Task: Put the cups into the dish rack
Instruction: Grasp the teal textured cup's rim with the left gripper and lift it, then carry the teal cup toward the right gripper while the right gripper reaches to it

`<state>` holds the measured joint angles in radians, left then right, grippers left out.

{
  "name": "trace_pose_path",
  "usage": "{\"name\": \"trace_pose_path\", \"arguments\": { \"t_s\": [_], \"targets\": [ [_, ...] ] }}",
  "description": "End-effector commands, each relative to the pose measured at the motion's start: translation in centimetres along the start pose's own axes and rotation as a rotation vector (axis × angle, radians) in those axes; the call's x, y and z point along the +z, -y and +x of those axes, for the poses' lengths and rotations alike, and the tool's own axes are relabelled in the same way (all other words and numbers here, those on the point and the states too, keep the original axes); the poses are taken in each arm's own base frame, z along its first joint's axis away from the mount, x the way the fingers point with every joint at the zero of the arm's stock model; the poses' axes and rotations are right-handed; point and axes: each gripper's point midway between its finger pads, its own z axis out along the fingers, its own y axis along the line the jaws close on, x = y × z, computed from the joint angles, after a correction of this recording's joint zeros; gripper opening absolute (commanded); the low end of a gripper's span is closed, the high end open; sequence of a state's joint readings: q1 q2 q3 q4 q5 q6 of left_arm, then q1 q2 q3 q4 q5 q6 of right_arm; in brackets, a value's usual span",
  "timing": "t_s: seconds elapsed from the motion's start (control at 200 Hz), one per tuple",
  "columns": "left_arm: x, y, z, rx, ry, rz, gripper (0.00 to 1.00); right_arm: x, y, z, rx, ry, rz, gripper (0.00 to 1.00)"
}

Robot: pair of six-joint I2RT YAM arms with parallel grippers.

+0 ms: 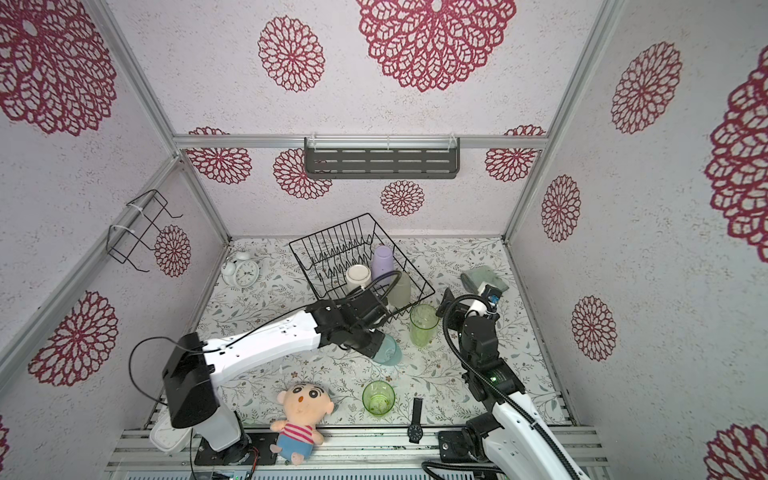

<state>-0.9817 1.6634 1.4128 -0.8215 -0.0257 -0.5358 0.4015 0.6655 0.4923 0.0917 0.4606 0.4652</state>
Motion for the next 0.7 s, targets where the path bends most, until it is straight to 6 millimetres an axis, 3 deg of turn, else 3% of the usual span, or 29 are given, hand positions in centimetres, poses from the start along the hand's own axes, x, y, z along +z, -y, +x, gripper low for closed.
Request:
{"name": "trace_pose_path", "arguments": {
  "t_s": [0.0, 0.08, 0.235, 0.34, 0.46, 0.56, 0.696],
  "targets": [
    [-4.4, -0.8, -3.2, -0.078, 0.169, 0.085, 0.00, -0.2, -1.2, -1.3, 0.047, 0.026, -0.053, 0.99],
    [-7.0, -2.0, -4.1, -0.147, 0.257, 0.157, 0.00, -0.2, -2.8, -1.4, 0.057, -0.003, -0.126, 0.99],
    [-11.5, -4.9, -5.0, -0.261, 0.428, 0.339, 0.00, -1.0, -8.7, -2.4, 0.105, -0.079, -0.407, 0.99],
    [-12.8, -6.9, -4.7, -0.349, 0.456, 0.513, 0.00, -2.1, -13.1, -2.4, 0.151, -0.172, -0.628, 0.95],
    [-14.1, -7.5, -4.6, -0.372, 0.480, 0.658, 0.00, -3.1, -17.1, -1.9, 0.221, -0.305, -0.826, 0.95],
    [-14.7, -8.0, -4.6, -0.392, 0.512, 0.722, 0.00, -3.4, -18.9, -1.7, 0.322, -0.379, -0.910, 0.99],
    [-15.6, -8.1, -5.2, -0.408, 0.548, 0.853, 0.00, -2.5, -20.5, 0.1, 0.465, -0.524, -0.850, 0.99]
  ]
}}
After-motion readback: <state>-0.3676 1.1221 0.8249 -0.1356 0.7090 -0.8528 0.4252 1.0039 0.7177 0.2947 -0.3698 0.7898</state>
